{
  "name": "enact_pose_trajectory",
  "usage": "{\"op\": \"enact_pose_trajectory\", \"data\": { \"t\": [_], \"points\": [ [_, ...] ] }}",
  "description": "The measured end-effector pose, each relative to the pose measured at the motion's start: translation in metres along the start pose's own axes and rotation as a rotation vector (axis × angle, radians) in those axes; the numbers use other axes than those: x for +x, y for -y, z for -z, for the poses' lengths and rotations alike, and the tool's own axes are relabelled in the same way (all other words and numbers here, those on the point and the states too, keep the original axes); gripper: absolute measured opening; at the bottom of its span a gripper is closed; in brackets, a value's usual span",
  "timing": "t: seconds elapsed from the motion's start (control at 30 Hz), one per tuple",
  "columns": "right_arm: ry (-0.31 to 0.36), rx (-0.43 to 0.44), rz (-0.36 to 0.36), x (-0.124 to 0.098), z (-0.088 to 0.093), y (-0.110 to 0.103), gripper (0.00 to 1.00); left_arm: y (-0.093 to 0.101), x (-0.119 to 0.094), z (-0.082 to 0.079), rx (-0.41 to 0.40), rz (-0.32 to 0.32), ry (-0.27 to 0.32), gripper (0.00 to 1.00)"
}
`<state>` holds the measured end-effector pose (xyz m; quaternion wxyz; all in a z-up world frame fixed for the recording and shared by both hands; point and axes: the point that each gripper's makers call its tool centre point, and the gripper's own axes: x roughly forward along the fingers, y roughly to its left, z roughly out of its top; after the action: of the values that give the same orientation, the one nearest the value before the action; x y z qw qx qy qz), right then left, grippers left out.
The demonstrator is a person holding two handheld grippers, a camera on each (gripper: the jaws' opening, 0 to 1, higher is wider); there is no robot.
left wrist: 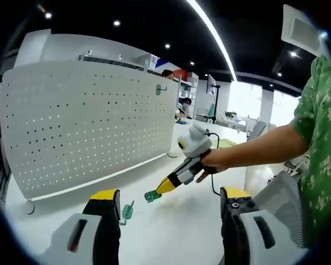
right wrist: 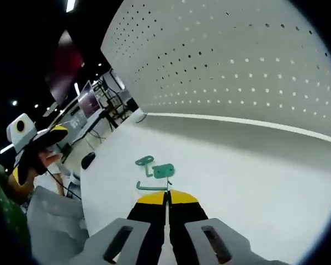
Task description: Insert the hook assembly into the mounting plate slot until the hook locks in place.
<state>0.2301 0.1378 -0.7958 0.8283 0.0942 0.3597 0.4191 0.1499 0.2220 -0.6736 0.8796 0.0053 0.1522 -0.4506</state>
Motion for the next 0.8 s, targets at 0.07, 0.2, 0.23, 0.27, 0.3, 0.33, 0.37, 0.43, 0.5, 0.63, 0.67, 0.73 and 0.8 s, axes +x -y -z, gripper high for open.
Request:
{"op": "enact_pose_trajectory", "data": {
  "t": [0.07, 0.2, 0.23, 0.27, 0.3, 0.33, 0.37, 0.43, 0.5, 0.63, 0.67, 0.73, 0.8],
  "points": [
    [0.002, 0.000, -0.009, -0.002, -0.001, -0.004, 0.00, 0.001, 0.000, 0.000, 0.020, 0.006, -0.001, 0.66],
    [0.018, 0.013, -0.033, -0.006, -0.007, -0.015, 0.00, 0.002, 0.001, 0.000, 0.038, 0.013, -0.002, 0.62],
    [0.020, 0.015, -0.036, -0.006, -0.008, -0.016, 0.00, 0.002, 0.002, 0.001, 0.048, 0.016, -0.005, 0.61],
    [0.026, 0.018, -0.046, -0.008, -0.010, -0.022, 0.00, 0.002, 0.003, 0.002, 0.055, 0.016, -0.007, 0.59],
    [0.028, 0.016, -0.051, -0.009, -0.011, -0.026, 0.00, 0.002, 0.004, 0.004, 0.058, 0.018, -0.011, 0.58],
    [0.030, 0.013, -0.057, -0.010, -0.013, -0.030, 0.00, 0.001, 0.004, 0.005, 0.061, 0.019, -0.016, 0.57],
    [0.032, 0.007, -0.061, -0.011, -0.014, -0.033, 0.00, 0.000, 0.005, 0.008, 0.066, 0.020, -0.025, 0.56],
    [0.034, -0.004, -0.070, -0.013, -0.017, -0.041, 0.00, -0.001, 0.005, 0.010, 0.073, 0.018, -0.033, 0.55],
    [0.032, -0.002, -0.077, -0.015, -0.020, -0.047, 0.00, -0.003, 0.005, 0.012, 0.093, 0.018, -0.038, 0.51],
    [0.038, 0.010, -0.112, -0.022, -0.025, -0.063, 0.00, -0.004, 0.005, 0.014, 0.136, 0.018, -0.057, 0.48],
    [0.039, 0.009, -0.120, -0.024, -0.027, -0.067, 0.00, -0.004, 0.005, 0.014, 0.142, 0.018, -0.058, 0.48],
    [0.040, 0.008, -0.126, -0.026, -0.028, -0.071, 0.00, -0.004, 0.005, 0.013, 0.152, 0.019, -0.056, 0.47],
    [0.044, 0.012, -0.139, -0.030, -0.031, -0.077, 0.00, -0.003, 0.005, 0.010, 0.165, 0.024, -0.051, 0.45]
  ]
}}
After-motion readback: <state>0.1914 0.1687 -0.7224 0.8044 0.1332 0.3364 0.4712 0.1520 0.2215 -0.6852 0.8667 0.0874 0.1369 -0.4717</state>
